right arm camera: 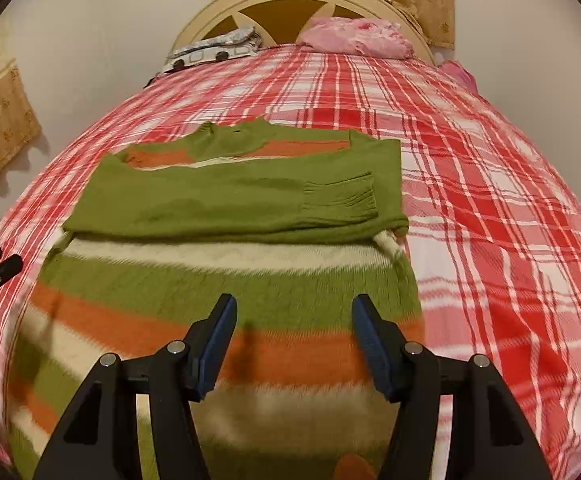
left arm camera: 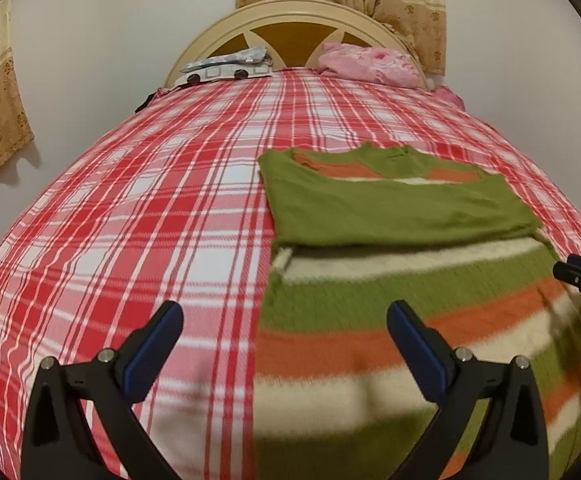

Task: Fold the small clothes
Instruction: 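Move both open grippers toward the sweater's ribbed green hem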

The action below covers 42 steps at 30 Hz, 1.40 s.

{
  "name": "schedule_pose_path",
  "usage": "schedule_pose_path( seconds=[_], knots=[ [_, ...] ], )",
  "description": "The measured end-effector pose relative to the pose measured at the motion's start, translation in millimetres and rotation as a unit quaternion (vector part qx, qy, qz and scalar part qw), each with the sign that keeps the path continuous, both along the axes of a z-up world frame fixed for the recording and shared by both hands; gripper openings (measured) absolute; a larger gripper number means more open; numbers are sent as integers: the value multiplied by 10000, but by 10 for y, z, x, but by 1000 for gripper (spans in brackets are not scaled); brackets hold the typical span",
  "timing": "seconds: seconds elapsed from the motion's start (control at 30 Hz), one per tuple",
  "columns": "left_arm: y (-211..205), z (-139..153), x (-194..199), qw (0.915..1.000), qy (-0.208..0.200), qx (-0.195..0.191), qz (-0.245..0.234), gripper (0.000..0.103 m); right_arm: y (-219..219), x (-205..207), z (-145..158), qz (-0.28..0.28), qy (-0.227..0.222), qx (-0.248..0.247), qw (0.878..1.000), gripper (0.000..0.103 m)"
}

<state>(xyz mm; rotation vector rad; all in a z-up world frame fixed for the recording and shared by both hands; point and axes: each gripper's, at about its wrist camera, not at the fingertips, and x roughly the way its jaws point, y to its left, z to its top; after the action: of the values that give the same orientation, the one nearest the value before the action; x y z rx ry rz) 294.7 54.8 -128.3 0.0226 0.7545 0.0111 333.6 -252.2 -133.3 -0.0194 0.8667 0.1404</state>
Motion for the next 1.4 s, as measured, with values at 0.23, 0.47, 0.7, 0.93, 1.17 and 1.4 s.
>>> schedule_pose_path(
  seconds=[0.23,0.47,0.7,0.93,1.17,1.4],
  knots=[
    [-36,-24,-430,9997,56,-205,-76,103,26,-473,36,195,-10,26,9998,61],
    [-1,-122,-969,9989,197,-401,-107,103,12,-1018,-76,328,74,-140,9993,61],
    [57,-297,-1474,9973,557,-461,-155,103,-80,-1430,-221,271,222,-185,9992,61],
    [112,-427,-1828,9935,783,-817,-123,95,-215,-1760,-245,15,158,-126,9998,61],
    [90,-504,-1905,9879,894,-1263,-146,80,-335,-2070,-252,-254,-34,-101,9996,61],
    [57,-565,-1930,9865,955,-1319,-180,72,-415,-2223,-323,-429,-83,-105,9990,61]
  ],
)
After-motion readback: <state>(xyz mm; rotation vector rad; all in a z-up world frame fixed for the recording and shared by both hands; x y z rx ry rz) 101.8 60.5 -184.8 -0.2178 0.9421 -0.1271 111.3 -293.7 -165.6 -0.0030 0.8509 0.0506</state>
